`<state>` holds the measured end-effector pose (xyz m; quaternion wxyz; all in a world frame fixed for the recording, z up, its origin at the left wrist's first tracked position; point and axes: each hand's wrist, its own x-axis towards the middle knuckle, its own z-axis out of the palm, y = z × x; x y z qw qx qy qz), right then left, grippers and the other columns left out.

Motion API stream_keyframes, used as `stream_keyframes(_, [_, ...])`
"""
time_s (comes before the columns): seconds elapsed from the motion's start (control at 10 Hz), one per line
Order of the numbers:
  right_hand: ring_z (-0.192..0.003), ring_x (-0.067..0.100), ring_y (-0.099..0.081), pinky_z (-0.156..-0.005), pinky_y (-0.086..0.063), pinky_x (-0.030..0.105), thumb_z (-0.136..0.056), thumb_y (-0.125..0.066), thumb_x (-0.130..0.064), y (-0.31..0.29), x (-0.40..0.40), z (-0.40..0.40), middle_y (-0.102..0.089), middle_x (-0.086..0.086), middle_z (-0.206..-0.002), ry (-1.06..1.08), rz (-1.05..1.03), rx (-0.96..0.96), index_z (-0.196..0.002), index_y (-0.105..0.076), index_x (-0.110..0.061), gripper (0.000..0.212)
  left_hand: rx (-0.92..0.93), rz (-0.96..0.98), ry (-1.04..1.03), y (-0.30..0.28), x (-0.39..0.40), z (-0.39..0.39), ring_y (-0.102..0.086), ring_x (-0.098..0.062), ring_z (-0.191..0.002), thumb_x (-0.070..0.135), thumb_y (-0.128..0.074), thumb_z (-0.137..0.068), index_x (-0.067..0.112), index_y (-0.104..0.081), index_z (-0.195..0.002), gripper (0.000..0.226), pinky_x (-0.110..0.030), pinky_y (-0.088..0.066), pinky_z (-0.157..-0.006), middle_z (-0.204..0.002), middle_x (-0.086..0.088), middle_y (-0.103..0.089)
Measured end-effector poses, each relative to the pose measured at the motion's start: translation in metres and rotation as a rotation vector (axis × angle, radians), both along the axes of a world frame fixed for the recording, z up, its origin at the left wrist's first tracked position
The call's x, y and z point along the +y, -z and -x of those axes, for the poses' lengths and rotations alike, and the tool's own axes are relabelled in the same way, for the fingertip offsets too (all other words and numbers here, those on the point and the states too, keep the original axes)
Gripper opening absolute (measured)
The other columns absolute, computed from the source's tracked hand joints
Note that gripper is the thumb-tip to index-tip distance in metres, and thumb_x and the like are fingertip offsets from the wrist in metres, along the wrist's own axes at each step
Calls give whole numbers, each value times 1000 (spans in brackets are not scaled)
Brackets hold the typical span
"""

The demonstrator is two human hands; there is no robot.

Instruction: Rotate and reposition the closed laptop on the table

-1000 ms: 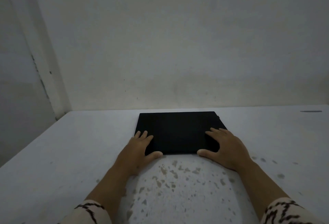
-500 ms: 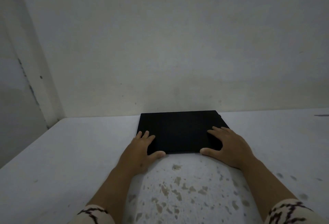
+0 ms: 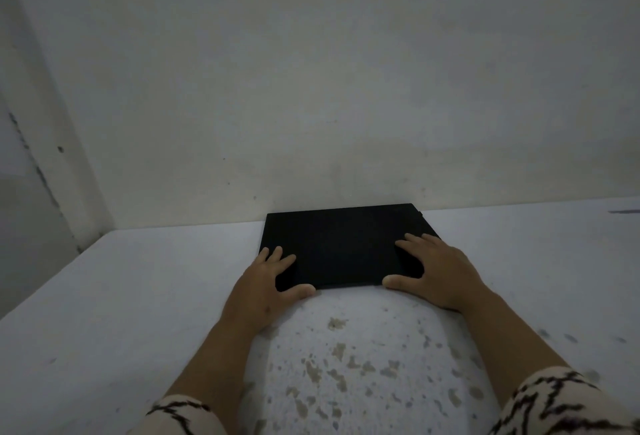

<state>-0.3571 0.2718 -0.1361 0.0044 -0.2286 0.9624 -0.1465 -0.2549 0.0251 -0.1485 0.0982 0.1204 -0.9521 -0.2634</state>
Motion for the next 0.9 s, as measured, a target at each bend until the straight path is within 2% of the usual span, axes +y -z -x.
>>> stream_keyframes(0.2, [-149, 16, -10, -123, -7, 46, -77, -46, -73, 0, -1, -6, -17, -6, -161, -3, -1, 5, -150, -24, -28, 88, -4, 6, 6, 0, 2, -4, -7, -14, -147, 56, -58, -76, 27, -31, -143, 78, -38, -15, -118, -159, 5, -17])
stream_keyframes(0.3, [-149, 17, -12, -123, -8, 45, -82, -47, -67, -1, -5, -13, -20, -3, -161, -5, 19, 3, -149, -27, -25, 82, -36, 49, 18, -2, 4, -7, -6, -15, -147, 58, -53, -79, 26, -27, -144, 77, -37, -15, -117, -159, 4, -15])
stream_keyframes(0.4, [-147, 15, -19, -123, -12, 43, -86, -52, -57, -6, -8, -24, -28, -2, -158, -33, 93, -8, -147, -32, -24, 72, -147, 164, 33, -12, 7, -11, -7, -18, -147, 60, -43, -83, 25, -22, -146, 75, -41, -19, -117, -160, 2, -12])
stream_keyframes(0.5, [-144, 14, -26, -121, -20, 41, -86, -58, -49, -21, -10, -39, -34, -2, -155, -44, 225, -13, -145, -35, -22, 69, -192, 215, 29, -30, 5, -21, -28, -21, -141, 58, -41, -85, 22, -28, -144, 70, -40, -30, -113, -155, -2, -28])
stream_keyframes(0.6, [-142, 16, -32, -119, -27, 40, -86, -59, -47, -49, -14, -51, -38, 0, -153, -85, 211, 44, -145, -36, -20, 68, -133, 201, 14, -56, 1, -35, -38, -21, -135, 53, -44, -87, 20, -32, -143, 66, -37, -34, -110, -150, -4, -38])
stream_keyframes(0.7, [-140, 19, -35, -117, -29, 35, -88, -57, -44, -86, -20, -65, -40, 1, -152, -141, 196, 143, -145, -36, -19, 65, -59, 240, 5, -90, -5, -53, -38, -23, -136, 49, -46, -87, 20, -33, -142, 63, -39, -34, -110, -150, -5, -38])
stream_keyframes(0.9, [-146, 20, -22, -120, -20, 41, -91, -53, -42, -155, -37, -97, -33, 0, -156, -197, 206, 377, -148, -31, -19, 65, 145, 329, -22, -158, -13, -87, -45, -25, -130, 49, -49, -86, 21, -38, -139, 61, -42, -39, -105, -144, -7, -46])
